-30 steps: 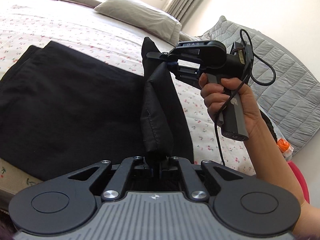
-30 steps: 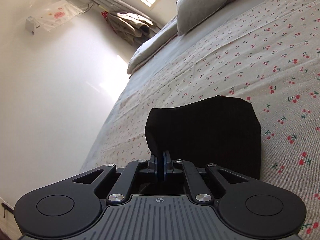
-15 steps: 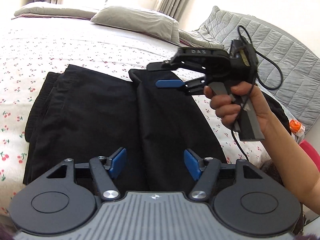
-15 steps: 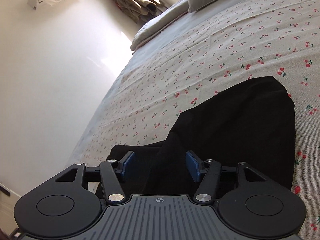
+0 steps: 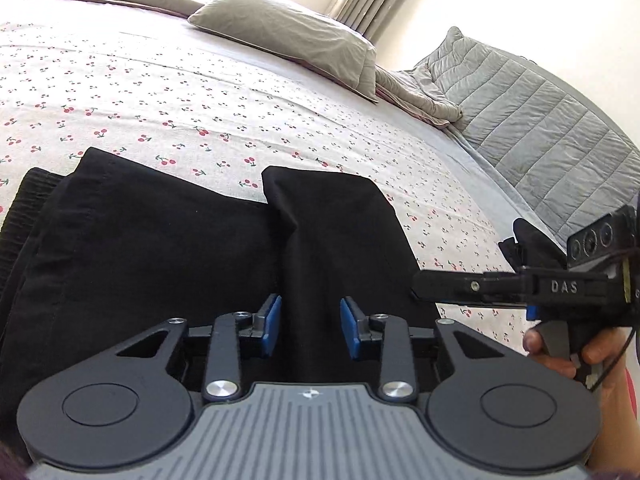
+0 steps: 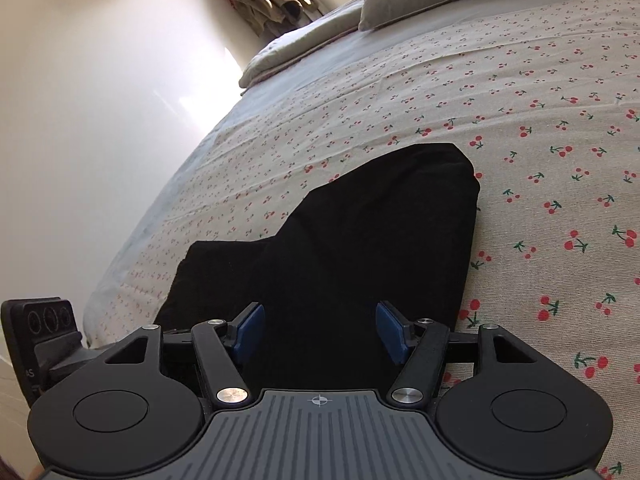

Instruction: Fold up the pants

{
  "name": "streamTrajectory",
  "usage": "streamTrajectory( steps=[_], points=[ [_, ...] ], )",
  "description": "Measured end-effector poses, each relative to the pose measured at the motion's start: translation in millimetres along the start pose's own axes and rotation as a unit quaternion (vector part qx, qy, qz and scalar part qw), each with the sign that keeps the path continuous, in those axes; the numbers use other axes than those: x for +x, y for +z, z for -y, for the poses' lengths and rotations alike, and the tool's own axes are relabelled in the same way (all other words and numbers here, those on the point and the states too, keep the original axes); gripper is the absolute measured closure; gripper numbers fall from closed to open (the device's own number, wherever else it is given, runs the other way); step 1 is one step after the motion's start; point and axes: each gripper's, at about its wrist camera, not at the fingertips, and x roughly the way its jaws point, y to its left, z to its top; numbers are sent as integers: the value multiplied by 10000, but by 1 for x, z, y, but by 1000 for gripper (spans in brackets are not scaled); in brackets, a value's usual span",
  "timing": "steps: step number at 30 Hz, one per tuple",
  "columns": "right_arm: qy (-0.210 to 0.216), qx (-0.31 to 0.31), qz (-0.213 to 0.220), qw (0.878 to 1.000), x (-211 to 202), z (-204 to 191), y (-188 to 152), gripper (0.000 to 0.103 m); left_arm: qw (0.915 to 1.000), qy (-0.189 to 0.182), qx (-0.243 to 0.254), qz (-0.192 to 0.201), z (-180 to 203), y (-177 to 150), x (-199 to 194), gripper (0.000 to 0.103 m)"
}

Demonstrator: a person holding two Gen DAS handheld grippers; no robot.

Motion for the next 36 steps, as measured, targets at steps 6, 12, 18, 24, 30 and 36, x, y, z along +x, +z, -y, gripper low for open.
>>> streamTrajectory(
  steps=[6, 12, 18, 24, 30, 36],
  points=[
    [-220, -360, 49, 9991, -17, 1, -13, 39, 10000, 71, 35, 9, 1, 6, 11, 76],
    [-401, -643, 54, 9971, -23, -3, -20, 32, 9998, 184, 51, 10, 2, 8, 14, 95],
    [-438, -693, 74, 9966, -24, -6, -20, 32, 9996, 244, 84, 151, 8, 15, 1, 100],
    [-367, -686, 163, 9968, -27, -9, -17, 30, 9983, 359, 282, 348, 9, 30, -28, 100],
    [-318, -734, 101, 9967, -21, -12, -15, 29, 9945, 793, 409, 550, -14, 41, -61, 100],
    [-273, -744, -42, 9968, -7, -16, -17, 29, 9899, 1293, 36, 581, -70, 37, -73, 100]
  ],
)
